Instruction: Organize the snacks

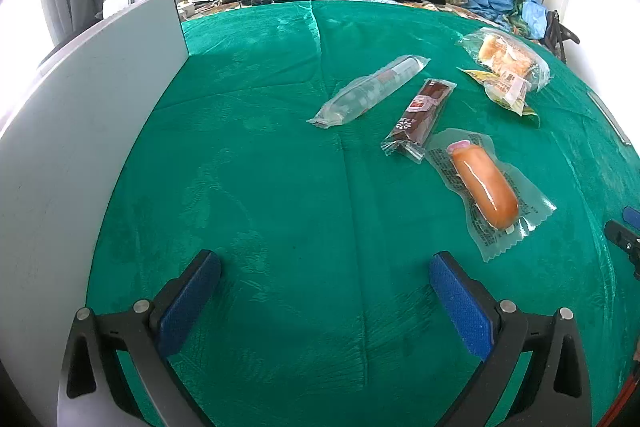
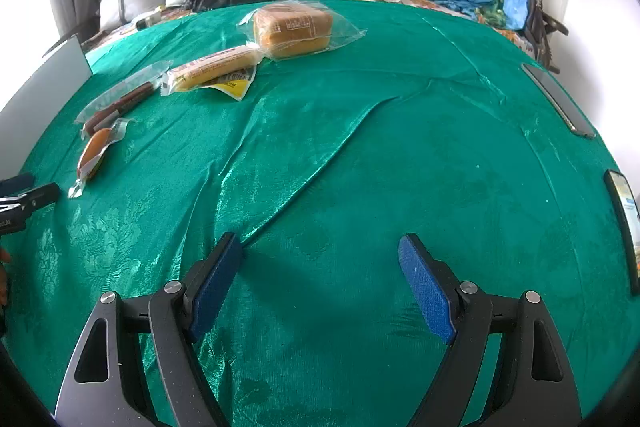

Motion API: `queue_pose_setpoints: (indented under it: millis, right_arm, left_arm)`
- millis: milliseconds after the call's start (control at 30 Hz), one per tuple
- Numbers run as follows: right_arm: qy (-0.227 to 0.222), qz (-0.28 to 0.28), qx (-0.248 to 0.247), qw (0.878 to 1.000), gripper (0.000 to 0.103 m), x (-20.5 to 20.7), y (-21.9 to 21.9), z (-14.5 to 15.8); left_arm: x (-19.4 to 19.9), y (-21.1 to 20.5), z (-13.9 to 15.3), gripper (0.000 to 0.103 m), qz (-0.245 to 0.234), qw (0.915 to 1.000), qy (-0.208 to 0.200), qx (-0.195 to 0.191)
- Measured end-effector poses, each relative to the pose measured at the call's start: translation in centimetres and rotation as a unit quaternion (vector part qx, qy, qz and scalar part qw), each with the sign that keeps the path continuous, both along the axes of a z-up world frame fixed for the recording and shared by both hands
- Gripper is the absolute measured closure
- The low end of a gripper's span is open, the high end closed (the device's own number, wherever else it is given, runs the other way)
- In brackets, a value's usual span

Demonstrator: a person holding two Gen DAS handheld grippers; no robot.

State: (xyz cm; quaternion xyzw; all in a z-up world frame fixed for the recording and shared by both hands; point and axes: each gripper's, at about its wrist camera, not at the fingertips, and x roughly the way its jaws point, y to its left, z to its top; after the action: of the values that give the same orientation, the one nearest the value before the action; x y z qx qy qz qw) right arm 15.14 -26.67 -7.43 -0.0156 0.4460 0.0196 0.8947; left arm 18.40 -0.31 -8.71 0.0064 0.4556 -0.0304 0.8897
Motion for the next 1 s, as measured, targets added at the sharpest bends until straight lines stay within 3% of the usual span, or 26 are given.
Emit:
queue_pose_setpoints:
  millis: [1000]
  right_arm:
    - [0.0,0.0,0.0,1.0,0.019,0.08,0.04,-0.02]
  left_arm:
    - [-0.06,-0.04,-0.07,0.0,0.009,1.0,0.0,0.003]
